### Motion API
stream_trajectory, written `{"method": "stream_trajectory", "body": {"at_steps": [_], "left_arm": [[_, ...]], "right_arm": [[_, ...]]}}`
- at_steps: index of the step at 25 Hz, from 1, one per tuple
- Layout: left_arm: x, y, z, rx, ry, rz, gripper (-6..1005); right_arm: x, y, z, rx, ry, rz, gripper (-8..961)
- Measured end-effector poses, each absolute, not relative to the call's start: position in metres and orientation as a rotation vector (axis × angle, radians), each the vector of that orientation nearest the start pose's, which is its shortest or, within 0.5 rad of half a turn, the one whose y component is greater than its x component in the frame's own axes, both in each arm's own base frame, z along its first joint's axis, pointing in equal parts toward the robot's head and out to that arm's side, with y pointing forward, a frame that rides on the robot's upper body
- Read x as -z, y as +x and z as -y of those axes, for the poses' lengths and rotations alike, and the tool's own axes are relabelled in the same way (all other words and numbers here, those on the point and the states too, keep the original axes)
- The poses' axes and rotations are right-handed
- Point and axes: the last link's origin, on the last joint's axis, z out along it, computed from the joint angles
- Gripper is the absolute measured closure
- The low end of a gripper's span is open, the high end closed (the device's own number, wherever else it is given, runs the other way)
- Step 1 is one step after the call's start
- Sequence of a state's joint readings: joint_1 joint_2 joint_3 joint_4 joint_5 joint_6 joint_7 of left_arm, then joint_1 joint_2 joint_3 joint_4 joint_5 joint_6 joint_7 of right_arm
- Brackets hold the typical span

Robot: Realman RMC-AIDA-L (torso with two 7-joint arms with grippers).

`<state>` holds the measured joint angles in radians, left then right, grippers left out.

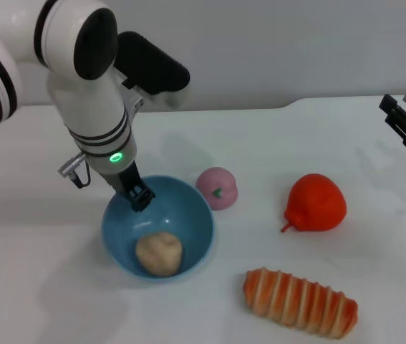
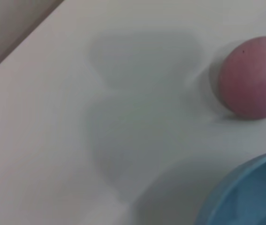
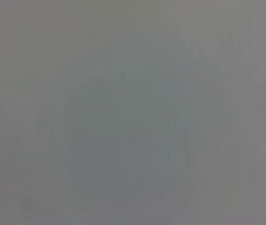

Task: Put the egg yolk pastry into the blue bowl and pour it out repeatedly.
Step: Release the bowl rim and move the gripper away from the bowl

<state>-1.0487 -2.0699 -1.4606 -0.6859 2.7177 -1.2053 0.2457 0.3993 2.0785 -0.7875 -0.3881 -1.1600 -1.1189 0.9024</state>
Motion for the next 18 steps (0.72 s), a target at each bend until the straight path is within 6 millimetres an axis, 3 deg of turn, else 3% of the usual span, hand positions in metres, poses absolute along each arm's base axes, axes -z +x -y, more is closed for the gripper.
{"method": "stream_trajectory", "body": {"at_steps": [8, 11, 18], "left_arm": [[0.069, -0.158, -0.415, -0.785, -2.338, 0.856, 604], [0.068, -0.156, -0.417, -0.771, -2.33, 0.854, 447], [0.064, -0.148, -0.424, -0.659, -2.318, 0.809, 418]], "right_arm": [[-0.022, 0.329, -0.346, -0.833, -1.882, -0.7, 497], [-0.022, 0.329, -0.346, -0.837, -1.881, -0.698, 497], [-0.023, 0.333, -0.344, -0.796, -1.872, -0.656, 497]]}}
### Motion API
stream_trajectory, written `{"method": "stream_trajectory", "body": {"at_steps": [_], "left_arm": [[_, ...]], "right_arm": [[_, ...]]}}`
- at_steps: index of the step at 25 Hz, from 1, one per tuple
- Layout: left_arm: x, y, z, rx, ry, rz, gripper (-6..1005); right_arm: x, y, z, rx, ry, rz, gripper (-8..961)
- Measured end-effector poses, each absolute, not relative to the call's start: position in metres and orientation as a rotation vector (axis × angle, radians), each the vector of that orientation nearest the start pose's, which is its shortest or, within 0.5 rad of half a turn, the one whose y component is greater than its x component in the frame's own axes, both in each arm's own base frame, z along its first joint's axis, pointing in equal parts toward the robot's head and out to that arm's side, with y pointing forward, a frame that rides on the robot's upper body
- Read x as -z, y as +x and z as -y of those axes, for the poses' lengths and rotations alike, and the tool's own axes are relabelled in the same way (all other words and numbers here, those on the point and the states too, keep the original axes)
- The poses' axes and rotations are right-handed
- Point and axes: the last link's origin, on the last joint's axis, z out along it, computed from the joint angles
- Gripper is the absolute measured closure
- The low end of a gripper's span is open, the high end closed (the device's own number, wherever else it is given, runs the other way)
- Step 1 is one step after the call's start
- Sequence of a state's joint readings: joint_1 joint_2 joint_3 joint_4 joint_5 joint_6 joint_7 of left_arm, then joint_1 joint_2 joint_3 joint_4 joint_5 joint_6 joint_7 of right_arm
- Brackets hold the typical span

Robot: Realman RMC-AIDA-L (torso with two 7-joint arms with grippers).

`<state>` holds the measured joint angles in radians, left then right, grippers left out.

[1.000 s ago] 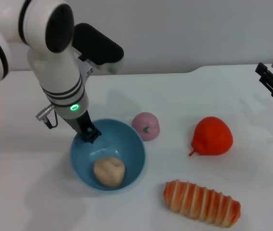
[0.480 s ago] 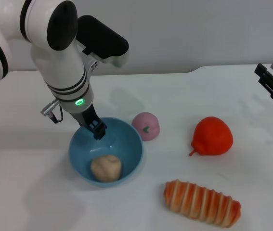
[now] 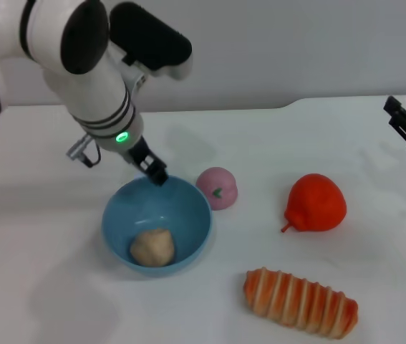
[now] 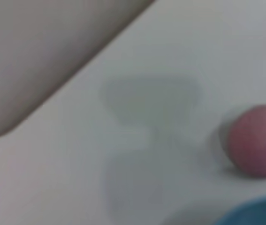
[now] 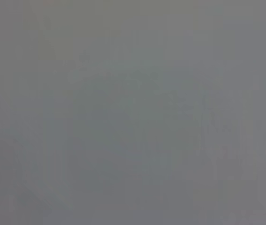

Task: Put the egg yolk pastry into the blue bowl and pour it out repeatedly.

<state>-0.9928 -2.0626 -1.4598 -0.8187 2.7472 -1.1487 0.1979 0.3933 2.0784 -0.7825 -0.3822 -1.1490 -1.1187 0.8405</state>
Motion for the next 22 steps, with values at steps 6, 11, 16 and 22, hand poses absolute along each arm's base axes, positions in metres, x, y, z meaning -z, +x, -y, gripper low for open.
{"method": "stream_trajectory", "body": {"at_steps": [6, 11, 16, 22], "left_arm": [[0.053, -0.138, -0.436, -0.388, -2.291, 0.755, 401], [0.041, -0.134, -0.448, -0.09, -2.219, 0.671, 402], [0.04, -0.137, -0.448, 0.185, -2.138, 0.614, 401], [0.038, -0.152, -0.44, 0.454, -2.016, 0.652, 400]], "right_arm": [[-0.031, 0.341, -0.341, -0.743, -1.773, -0.572, 498], [-0.033, 0.342, -0.343, -0.702, -1.762, -0.521, 498], [-0.03, 0.341, -0.347, -0.657, -1.718, -0.465, 498], [-0.031, 0.351, -0.341, -0.678, -1.631, -0.537, 498]]}}
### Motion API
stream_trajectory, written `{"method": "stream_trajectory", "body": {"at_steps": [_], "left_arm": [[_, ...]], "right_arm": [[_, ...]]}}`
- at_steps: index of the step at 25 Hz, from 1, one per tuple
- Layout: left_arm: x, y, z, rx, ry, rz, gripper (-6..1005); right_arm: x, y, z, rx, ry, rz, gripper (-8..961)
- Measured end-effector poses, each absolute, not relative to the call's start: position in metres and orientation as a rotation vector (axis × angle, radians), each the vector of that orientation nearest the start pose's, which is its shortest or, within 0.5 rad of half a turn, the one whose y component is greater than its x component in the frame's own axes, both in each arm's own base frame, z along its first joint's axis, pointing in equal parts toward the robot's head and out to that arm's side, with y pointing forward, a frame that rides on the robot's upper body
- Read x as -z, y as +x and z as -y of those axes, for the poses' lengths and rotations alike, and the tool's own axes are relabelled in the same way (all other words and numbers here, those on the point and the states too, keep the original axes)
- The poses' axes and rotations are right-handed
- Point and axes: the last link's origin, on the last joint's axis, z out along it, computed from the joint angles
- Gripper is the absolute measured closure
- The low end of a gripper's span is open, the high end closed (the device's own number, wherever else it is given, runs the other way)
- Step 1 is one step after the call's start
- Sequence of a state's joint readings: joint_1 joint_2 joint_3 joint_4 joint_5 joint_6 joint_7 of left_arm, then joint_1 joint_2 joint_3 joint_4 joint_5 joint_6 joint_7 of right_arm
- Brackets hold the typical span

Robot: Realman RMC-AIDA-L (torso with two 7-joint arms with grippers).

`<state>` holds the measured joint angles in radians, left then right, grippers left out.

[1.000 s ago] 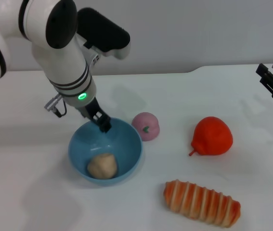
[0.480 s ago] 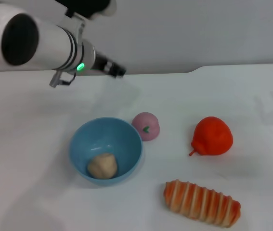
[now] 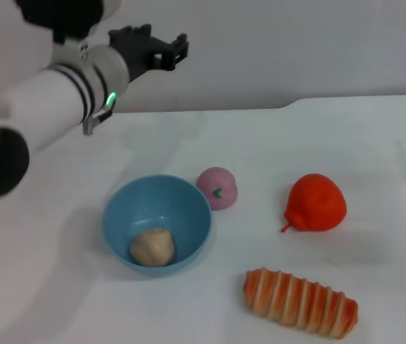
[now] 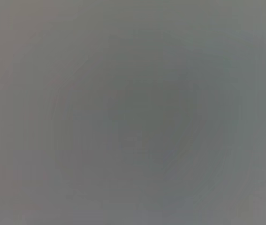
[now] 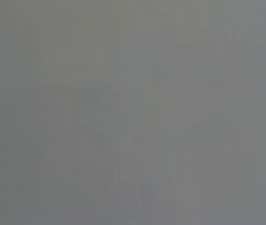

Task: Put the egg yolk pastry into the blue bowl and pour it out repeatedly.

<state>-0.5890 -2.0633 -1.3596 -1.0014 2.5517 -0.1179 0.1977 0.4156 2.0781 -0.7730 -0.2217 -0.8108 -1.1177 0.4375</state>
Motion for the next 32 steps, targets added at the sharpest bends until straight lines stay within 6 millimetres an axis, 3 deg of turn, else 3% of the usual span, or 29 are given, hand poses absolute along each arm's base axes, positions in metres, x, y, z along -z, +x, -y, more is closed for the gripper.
{"method": "stream_trajectory", "body": {"at_steps": [6, 9, 13, 17, 22, 32], "left_arm": [[0.054, -0.173, -0.419, 0.545, -1.966, 0.607, 399], [0.059, -0.18, -0.4, 0.631, -1.927, 0.548, 399], [0.061, -0.19, -0.389, 0.67, -1.903, 0.548, 399], [0.067, -0.205, -0.381, 0.731, -1.875, 0.6, 398], [0.07, -0.217, -0.367, 0.809, -1.862, 0.627, 237], [0.077, -0.218, -0.358, 0.812, -1.889, 0.62, 201]], "right_arm": [[-0.041, 0.364, -0.328, -0.783, -1.424, -0.654, 497], [-0.042, 0.366, -0.325, -0.819, -1.394, -0.691, 497], [-0.039, 0.37, -0.322, -0.819, -1.379, -0.722, 497], [-0.032, 0.373, -0.318, -0.719, -1.411, -0.666, 325], [-0.028, 0.376, -0.31, -0.662, -1.425, -0.635, 195], [-0.02, 0.377, -0.306, -0.663, -1.432, -0.671, 188]]}}
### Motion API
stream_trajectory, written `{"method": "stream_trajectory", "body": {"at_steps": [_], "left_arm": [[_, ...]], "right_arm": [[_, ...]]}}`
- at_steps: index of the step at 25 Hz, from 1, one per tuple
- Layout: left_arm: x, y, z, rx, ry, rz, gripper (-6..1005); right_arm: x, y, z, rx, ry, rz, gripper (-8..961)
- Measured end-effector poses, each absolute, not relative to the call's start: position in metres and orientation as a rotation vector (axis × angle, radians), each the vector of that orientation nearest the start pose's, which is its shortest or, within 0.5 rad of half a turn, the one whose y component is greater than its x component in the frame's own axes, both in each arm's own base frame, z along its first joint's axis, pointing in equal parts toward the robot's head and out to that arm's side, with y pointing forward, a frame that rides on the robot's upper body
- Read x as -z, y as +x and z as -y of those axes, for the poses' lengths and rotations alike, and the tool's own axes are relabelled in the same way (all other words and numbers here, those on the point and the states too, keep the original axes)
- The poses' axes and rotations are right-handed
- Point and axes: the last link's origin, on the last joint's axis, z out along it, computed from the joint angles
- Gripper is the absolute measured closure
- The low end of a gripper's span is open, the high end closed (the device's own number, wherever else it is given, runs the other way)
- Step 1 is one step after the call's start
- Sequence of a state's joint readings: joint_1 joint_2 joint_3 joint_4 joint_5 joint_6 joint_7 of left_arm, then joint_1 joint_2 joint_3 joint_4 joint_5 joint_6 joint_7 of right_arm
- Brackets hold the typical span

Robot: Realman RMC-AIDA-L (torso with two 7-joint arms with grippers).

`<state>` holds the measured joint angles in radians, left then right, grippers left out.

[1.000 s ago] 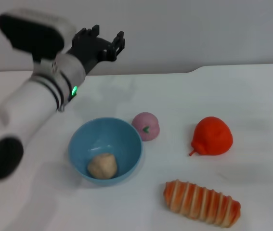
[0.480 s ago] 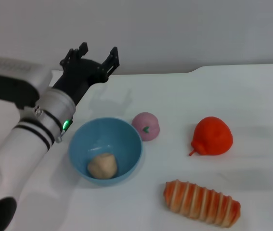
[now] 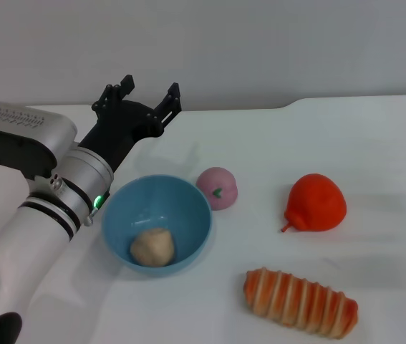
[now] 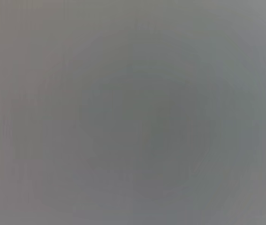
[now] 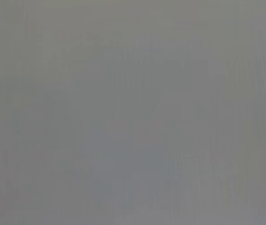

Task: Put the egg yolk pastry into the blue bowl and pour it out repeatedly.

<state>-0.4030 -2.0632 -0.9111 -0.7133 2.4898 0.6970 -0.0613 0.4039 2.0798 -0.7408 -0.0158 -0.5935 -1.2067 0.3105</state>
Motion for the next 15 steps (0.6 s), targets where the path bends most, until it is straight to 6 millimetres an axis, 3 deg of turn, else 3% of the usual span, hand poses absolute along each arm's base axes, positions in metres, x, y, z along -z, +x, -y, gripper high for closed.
{"method": "stream_trajectory", "body": {"at_steps": [15], "left_arm": [[0.069, -0.231, -0.359, 0.834, -1.839, 0.614, 189]], "right_arm": [[-0.02, 0.378, -0.307, -0.656, -1.435, -0.672, 187]]}}
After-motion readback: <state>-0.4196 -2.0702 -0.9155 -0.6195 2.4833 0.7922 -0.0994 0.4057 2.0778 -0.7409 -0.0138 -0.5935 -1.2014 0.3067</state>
